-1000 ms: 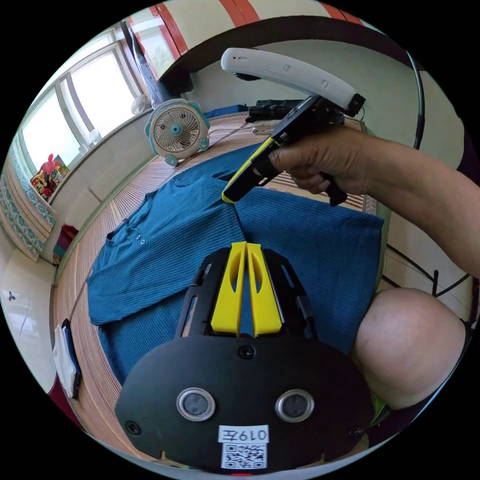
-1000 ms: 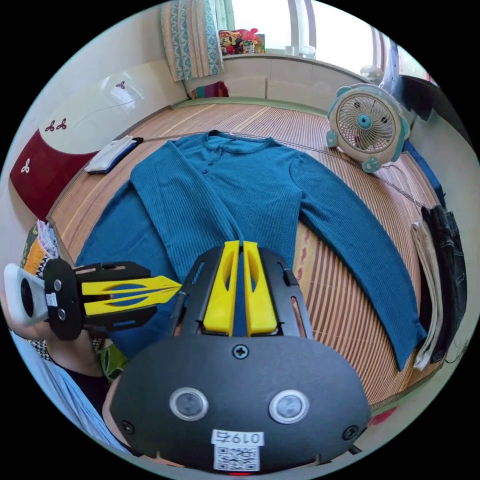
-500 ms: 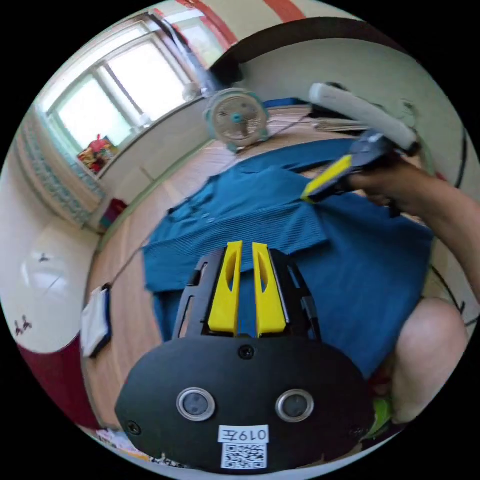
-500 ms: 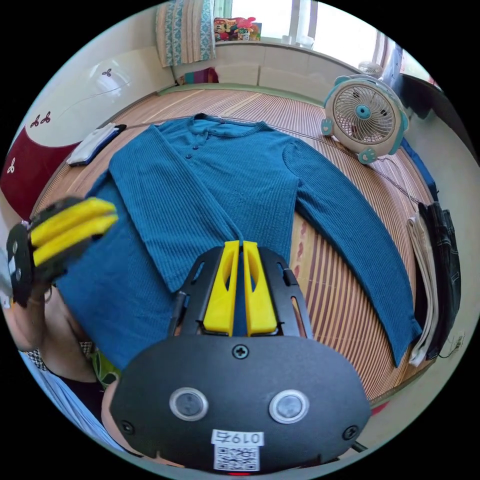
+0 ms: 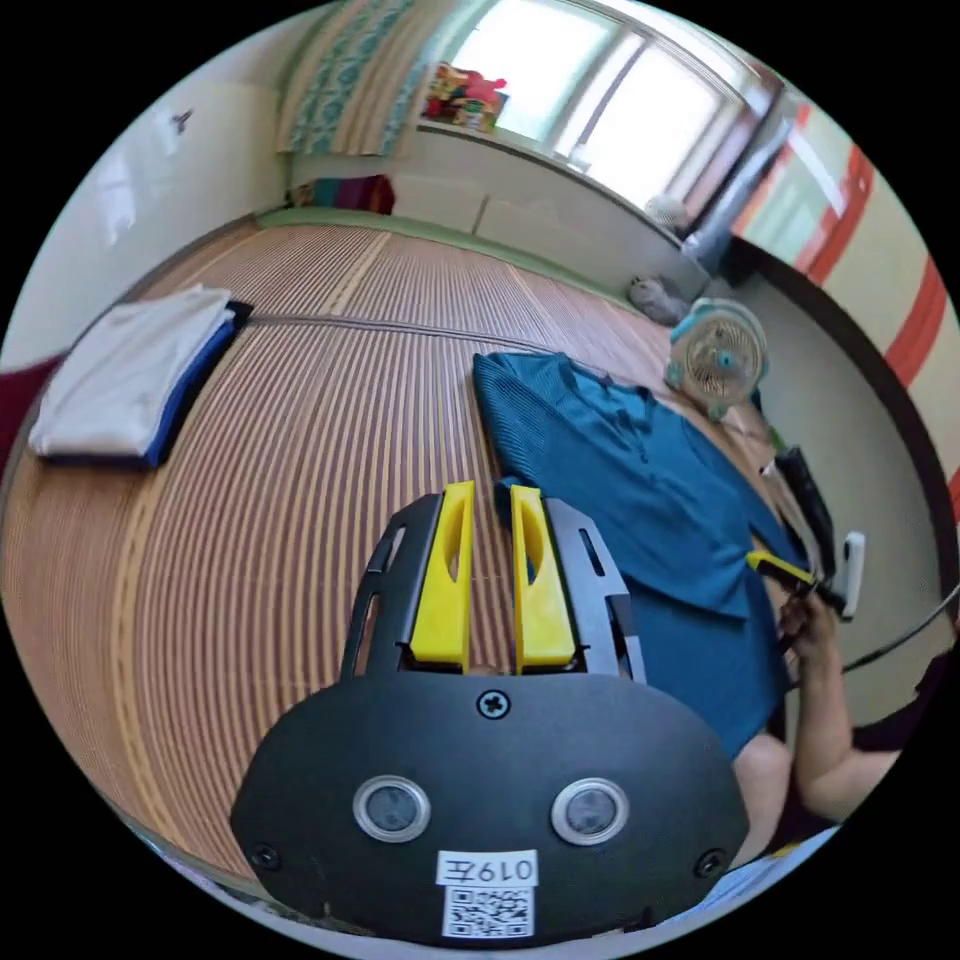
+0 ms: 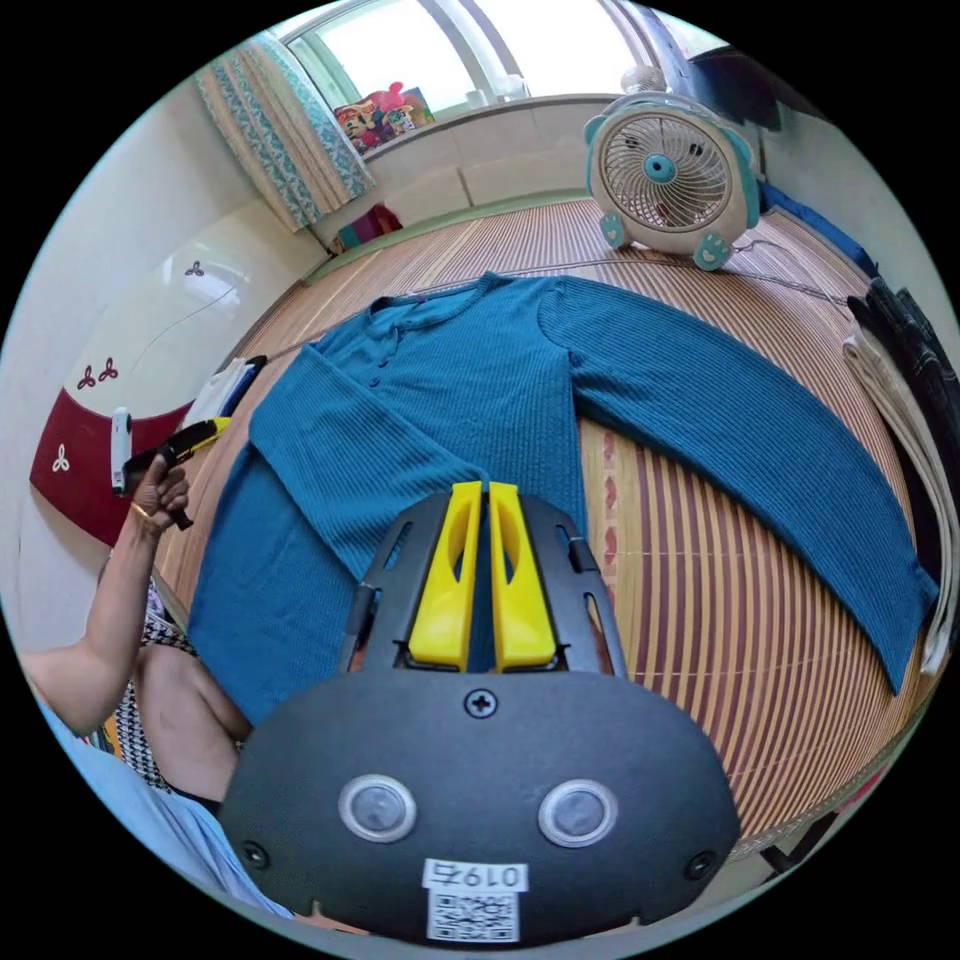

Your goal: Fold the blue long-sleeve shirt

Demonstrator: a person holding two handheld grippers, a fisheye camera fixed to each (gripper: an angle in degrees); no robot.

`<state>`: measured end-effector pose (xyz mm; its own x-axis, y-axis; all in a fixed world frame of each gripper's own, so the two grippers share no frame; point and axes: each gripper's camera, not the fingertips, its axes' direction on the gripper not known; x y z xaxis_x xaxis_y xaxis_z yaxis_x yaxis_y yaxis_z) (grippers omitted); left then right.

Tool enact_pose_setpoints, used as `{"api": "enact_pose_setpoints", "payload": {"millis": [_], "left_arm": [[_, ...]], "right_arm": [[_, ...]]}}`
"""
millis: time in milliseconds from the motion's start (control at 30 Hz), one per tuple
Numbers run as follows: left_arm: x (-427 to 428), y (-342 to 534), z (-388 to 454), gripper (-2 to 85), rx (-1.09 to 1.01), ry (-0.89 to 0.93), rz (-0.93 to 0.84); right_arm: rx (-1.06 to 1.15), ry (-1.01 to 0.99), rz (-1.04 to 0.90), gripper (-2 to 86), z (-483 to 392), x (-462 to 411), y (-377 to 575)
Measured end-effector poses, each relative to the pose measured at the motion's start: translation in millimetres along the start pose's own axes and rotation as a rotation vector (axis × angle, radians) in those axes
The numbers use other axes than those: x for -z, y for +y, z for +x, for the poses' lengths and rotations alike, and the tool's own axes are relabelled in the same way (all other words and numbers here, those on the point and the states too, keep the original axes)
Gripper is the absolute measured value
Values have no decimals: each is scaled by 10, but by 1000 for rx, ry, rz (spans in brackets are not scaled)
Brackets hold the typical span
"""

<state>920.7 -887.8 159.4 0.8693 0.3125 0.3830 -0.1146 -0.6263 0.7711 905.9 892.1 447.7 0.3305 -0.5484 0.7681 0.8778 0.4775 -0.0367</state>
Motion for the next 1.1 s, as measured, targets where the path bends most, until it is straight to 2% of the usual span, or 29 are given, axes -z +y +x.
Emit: {"api": "enact_pose_setpoints", "payload": {"millis": [167, 333, 633, 800, 1100], "left_arm": [[-72, -179, 158, 28, -433, -176, -90], [-95, -326, 122, 45, -559, -129, -148], [-3, -655, -4, 49, -631, -163, -160], [97, -797, -199, 22, -545, -35, -145], [454, -815, -480, 12, -395, -70, -36]], "right_arm": [[8, -1, -4, -1, 64, -51, 13], [-7, -22, 6, 0, 146, -76, 32], [-34, -43, 8, 1, 265, -152, 117], [-53, -63, 10, 0, 316, -182, 159], [-74, -73, 24, 0, 387, -166, 197]]}}
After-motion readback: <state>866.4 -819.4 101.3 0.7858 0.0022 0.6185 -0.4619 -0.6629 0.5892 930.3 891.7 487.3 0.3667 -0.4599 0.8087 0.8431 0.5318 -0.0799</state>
